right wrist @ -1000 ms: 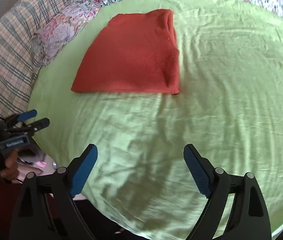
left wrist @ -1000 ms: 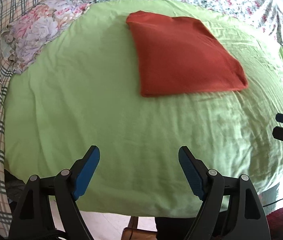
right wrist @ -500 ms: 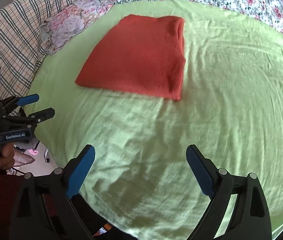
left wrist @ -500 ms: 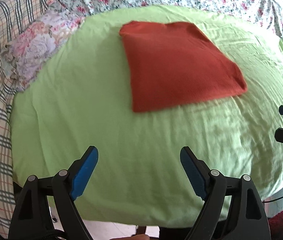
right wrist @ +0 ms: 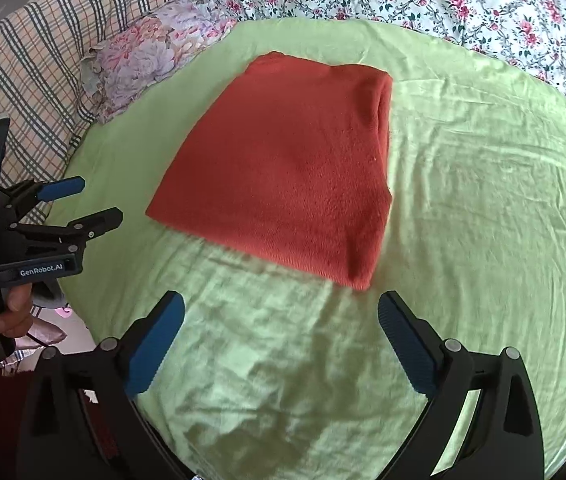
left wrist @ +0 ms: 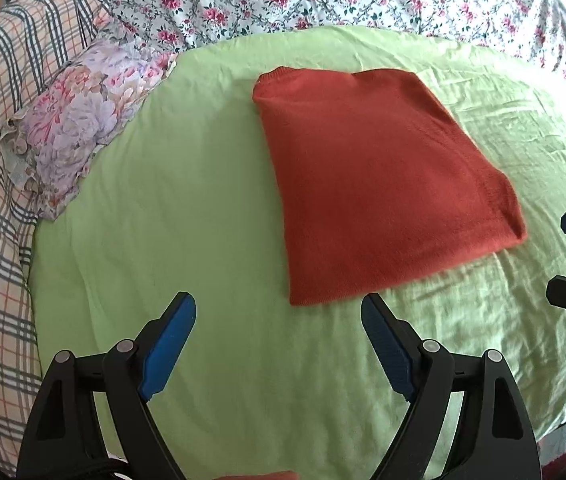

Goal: Fold small clothes

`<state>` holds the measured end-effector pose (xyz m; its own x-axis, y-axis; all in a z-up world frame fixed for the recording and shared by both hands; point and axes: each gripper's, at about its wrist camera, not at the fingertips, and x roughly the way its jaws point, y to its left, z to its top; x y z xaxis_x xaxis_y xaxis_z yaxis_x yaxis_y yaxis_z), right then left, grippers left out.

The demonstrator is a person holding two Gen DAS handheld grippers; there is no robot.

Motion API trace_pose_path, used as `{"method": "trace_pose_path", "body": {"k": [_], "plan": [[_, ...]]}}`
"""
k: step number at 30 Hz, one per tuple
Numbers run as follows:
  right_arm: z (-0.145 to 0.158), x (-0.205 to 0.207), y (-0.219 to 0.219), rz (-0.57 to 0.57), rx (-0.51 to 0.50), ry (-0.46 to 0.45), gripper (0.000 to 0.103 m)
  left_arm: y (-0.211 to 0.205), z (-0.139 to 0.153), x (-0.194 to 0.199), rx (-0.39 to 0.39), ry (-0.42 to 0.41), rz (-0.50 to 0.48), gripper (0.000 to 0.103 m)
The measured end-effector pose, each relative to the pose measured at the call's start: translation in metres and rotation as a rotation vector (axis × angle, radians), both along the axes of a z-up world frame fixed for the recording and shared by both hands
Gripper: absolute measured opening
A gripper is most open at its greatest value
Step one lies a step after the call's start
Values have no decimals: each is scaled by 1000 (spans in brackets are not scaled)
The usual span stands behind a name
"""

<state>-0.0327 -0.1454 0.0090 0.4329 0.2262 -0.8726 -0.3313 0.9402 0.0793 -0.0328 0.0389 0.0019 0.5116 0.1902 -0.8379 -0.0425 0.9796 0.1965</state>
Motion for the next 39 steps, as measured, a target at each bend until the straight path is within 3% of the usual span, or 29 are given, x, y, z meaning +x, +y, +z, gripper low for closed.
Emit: {"method": "trace_pose_path", "body": {"k": [20,39], "plan": [[-11,56,-10,-60,31,47,102,-6,-4,41,-41,37,17,86],[-8,77,-1,-42,52,55,102,-8,5,56,-62,16,6,86]]}}
